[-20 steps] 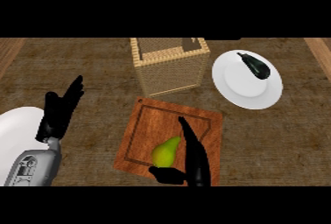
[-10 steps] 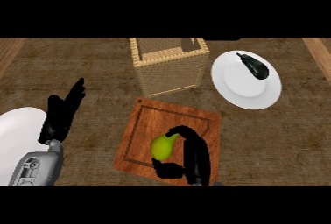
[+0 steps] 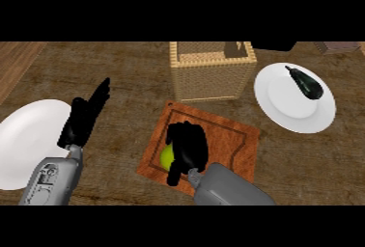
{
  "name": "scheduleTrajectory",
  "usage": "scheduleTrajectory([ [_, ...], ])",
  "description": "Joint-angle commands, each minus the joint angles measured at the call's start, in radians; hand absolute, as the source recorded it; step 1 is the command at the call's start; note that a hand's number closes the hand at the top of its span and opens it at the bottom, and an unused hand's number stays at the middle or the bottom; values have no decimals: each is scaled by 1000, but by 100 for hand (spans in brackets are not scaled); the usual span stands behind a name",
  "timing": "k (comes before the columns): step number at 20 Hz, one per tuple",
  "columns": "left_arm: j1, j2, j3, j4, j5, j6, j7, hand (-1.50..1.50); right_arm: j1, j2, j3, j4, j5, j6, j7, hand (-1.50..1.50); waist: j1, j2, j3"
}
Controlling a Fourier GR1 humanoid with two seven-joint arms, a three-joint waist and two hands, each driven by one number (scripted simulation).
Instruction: Pick the pear from the cutting board and place it in the basket
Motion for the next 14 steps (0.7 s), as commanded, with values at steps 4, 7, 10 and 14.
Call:
scheduleTrajectory([
  [4, -45, -31, -42, 12, -4, -21, 3, 0, -357, 4, 5, 137, -59, 188, 134, 150, 76, 24, 8],
  [7, -58, -26, -43, 10, -5, -28, 6, 0, -434, 4, -50, 117, -171, 124, 164, 150, 93, 24, 10],
  [10, -72, -26, -33, 40, -10, -18, 8, 0, -521, 4, -70, 83, -232, 38, 194, 150, 79, 19, 9],
  [14, -80, -33, -35, 51, -12, -16, 10, 0, -641, 4, -162, 71, -260, -114, 222, 150, 67, 14, 9],
])
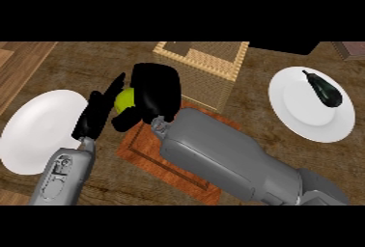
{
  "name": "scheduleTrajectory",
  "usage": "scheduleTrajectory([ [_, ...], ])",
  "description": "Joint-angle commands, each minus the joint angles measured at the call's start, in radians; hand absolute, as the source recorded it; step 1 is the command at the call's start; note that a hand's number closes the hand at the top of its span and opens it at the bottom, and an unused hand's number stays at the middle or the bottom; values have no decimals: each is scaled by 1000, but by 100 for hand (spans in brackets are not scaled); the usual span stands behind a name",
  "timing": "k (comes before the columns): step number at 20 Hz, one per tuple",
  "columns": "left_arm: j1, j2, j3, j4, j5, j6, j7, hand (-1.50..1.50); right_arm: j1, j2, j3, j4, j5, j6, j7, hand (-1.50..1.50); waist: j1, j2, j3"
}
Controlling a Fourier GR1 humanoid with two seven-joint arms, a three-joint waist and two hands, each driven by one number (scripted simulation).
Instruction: Pick the pear from the cutting board and place it in the basket
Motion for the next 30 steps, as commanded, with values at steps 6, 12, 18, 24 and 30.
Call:
scheduleTrajectory([
  [6, -6, 2, 16, 54, -10, 15, -17, 0, -371, 1, -109, 89, -63, -189, 136, 150, -40, -9, -4],
  [12, -21, 48, 52, 46, 18, -22, -10, 0, -579, 1, -173, 251, -112, -204, 166, 150, -30, -9, -7],
  [18, -22, 41, 59, 64, 3, 7, -4, 0, -763, 1, -221, 423, -135, -208, 183, 150, -71, -11, -7],
  [24, 22, 36, 51, 21, 5, 7, -13, 0, -833, 1, -160, 656, -116, -2, 169, 150, -96, -15, -6],
  [30, 7, 23, 64, 46, 0, 34, -31, 0, -865, 1, -159, 810, -135, 120, 131, 150, -113, -5, -5],
])
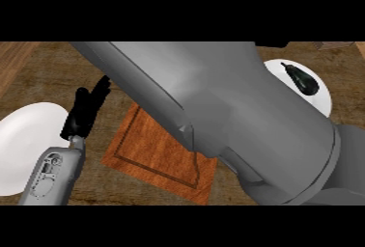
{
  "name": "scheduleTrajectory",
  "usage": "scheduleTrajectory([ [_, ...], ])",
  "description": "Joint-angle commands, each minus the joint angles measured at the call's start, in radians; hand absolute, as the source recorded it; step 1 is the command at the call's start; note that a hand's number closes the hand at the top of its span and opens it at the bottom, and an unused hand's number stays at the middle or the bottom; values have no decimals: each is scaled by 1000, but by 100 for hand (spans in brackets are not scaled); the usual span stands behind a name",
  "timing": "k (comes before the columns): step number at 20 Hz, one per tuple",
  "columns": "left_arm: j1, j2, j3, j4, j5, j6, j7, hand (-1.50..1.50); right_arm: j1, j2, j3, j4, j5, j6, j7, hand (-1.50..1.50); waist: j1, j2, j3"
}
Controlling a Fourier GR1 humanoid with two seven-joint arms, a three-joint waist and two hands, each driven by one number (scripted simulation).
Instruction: Pick the pear from the cutting board and place it in the basket
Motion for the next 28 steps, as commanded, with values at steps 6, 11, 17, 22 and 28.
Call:
scheduleTrajectory([
  [6, 51, 9, 13, -82, 20, -4, 37, 0, -3, -22, -3, 209, 31, 105, -45, 150, -27, -6, 5],
  [11, 76, 27, 39, -62, 17, 2, 4, 0, 52, -46, -38, 201, 20, 87, -174, 150, -49, -6, 6],
  [17, 109, 37, 45, -41, 10, -5, -53, 0, 184, -74, -60, 199, 21, 44, -332, 150, -59, -5, 7],
  [22, 96, 25, 34, -103, 23, -14, 8, 0, 188, -6, -63, 243, 47, 13, -293, 150, -43, -4, 7],
  [28, 67, 2, 24, -79, 6, 6, 23, 0, 314, -4, -167, 228, -36, -108, -328, 150, -62, -4, 8],
])
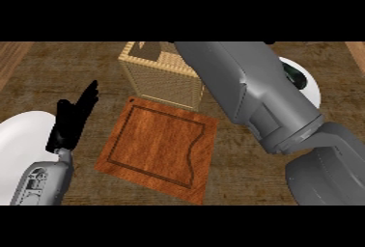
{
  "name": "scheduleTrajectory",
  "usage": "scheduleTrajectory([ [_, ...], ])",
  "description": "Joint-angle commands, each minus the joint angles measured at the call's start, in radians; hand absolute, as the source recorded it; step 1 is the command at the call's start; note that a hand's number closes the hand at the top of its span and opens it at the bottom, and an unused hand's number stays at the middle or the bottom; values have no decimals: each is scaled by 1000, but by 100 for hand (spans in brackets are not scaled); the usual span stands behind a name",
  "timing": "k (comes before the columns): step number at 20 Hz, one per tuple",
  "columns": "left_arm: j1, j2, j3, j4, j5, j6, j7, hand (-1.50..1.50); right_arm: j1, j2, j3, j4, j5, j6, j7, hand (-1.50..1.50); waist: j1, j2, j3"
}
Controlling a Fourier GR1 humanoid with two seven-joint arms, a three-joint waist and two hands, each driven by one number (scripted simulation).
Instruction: Pick the pear from the cutting board and place it in the basket
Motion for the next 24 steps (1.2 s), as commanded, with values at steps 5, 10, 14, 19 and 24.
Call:
scheduleTrajectory([
  [5, -15, -21, -3, 31, -13, 18, -3, 0, 132, 21, -87, -36, -48, -185, -94, -150, -11, -1, 0],
  [10, -22, -12, -9, 9, -29, 21, 23, 0, 122, -35, -120, -63, -49, -304, -152, -150, -9, -3, 1],
  [14, 8, 13, 14, -1, 4, -16, 3, 0, 131, -19, -130, -67, -28, -503, -146, -150, 0, -2, 0],
  [19, 16, 17, 25, 2, -5, -4, -6, 0, 107, -84, -154, -79, -19, -550, -57, -150, -26, -14, 1],
  [24, 25, 28, 60, 43, 3, 7, -25, 0, 234, -189, -189, -184, -46, -554, -74, -150, -70, -28, 2],
])
